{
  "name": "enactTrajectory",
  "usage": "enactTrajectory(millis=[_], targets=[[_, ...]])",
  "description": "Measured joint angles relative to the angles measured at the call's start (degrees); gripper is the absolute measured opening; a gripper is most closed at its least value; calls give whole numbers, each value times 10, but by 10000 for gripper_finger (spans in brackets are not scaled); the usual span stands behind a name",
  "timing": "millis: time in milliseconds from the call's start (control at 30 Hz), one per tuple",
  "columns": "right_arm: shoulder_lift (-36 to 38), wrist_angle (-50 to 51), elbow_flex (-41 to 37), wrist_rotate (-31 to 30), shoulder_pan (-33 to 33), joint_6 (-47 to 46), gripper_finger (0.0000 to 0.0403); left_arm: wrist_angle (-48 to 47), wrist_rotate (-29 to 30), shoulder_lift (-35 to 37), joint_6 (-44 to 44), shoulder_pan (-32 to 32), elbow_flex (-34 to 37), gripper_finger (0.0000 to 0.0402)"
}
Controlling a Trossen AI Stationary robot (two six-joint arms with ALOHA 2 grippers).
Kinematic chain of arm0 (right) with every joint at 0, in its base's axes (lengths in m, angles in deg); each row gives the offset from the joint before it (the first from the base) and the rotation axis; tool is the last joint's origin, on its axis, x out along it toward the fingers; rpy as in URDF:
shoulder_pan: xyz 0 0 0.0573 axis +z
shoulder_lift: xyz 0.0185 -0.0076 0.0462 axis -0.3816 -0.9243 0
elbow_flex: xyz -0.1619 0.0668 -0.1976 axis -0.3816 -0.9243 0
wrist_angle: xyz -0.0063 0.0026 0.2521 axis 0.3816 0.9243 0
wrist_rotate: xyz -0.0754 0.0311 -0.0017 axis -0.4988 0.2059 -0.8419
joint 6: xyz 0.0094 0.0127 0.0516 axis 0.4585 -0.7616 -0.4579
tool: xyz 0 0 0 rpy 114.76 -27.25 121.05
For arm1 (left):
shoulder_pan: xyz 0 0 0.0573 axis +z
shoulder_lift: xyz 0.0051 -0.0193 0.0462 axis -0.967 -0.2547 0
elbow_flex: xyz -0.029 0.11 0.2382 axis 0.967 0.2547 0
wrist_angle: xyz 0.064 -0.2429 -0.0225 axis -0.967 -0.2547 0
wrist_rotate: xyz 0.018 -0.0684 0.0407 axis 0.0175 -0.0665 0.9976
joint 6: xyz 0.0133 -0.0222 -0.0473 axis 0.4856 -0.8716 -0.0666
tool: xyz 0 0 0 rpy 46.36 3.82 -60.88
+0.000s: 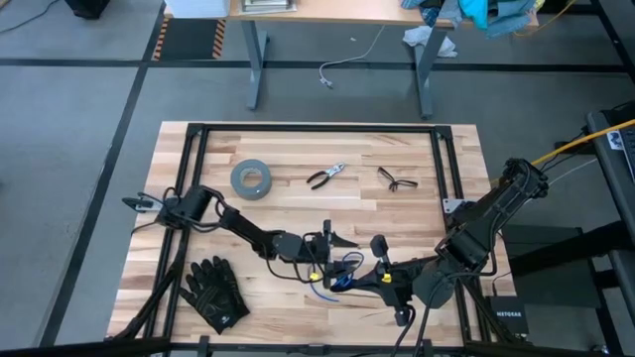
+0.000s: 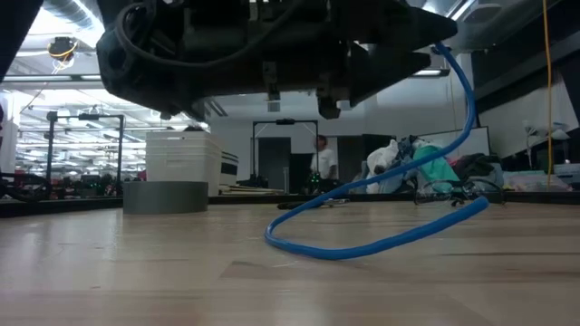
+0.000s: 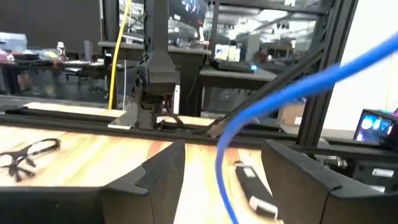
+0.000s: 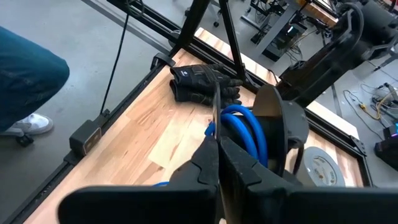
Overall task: Coil cords
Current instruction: Coil the blue wire cable onto the black spool
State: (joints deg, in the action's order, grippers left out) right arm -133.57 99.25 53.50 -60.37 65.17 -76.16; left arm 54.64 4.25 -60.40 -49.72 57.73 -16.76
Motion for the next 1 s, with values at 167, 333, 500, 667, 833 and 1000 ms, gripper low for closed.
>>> enactTrajectory(millis=[167, 333, 500, 667, 833, 1000], targets=[[0, 2, 0, 0, 0, 0, 1, 1, 0, -5, 0, -1, -8, 203], [0, 2, 0, -1, 0, 0, 1, 1, 0, -5, 4, -1, -8, 165], [0, 2, 0, -1, 0, 0, 1, -1, 0, -5, 3, 0, -8, 125], [0, 1, 0, -1, 0, 1, 1, -5, 0, -5, 3, 0, -14, 106], [0, 1, 0, -1, 0, 2, 1, -9, -5, -5, 7, 0, -23, 100], [0, 1, 0, -1, 0, 2, 1, -39, -6, -5, 8, 0, -31, 92]])
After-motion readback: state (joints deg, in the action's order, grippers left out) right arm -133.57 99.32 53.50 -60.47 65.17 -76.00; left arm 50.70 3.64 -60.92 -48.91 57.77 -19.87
